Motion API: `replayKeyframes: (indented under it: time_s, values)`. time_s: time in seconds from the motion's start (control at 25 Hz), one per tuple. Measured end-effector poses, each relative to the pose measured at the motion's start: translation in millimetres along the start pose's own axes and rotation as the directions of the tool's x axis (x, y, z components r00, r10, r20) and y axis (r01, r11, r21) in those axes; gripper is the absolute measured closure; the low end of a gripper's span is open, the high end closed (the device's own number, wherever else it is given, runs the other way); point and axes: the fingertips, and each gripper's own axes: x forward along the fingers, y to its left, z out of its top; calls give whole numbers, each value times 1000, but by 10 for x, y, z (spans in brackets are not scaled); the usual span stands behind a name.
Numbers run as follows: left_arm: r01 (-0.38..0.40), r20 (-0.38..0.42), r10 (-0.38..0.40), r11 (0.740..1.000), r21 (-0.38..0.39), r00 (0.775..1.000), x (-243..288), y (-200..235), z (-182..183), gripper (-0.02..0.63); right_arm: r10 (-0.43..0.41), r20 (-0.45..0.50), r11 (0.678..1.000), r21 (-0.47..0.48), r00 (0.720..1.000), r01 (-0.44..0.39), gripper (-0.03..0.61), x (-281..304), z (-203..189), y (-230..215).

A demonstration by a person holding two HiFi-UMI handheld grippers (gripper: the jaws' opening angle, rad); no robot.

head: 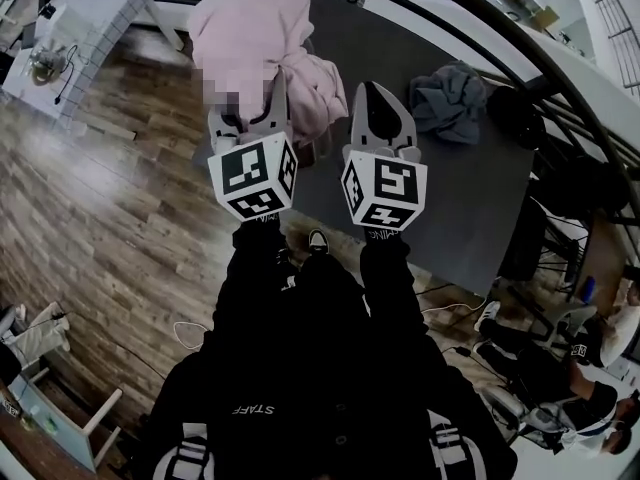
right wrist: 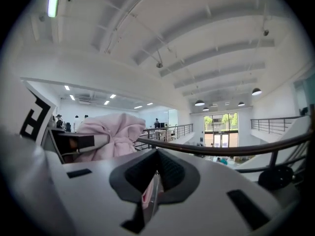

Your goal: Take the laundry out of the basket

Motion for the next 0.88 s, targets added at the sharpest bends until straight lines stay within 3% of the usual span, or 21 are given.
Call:
replayKeyframes:
  time_s: [0.32,0.6,0.88]
  values:
    - [34,160,-42,998,51,986,-284,-185,635,391,-17,139,1000,-9,990,19,565,-255,592,-34]
    - [49,291,-85,990,130,953,-584,-297,1158,391,6,244,999,-42,970,4,565,-488,1053,96]
    - [36,373,-101,984,176,922,-808,-322,1430,391,34,328,997,-75,944,-10,565,-683,1337,208]
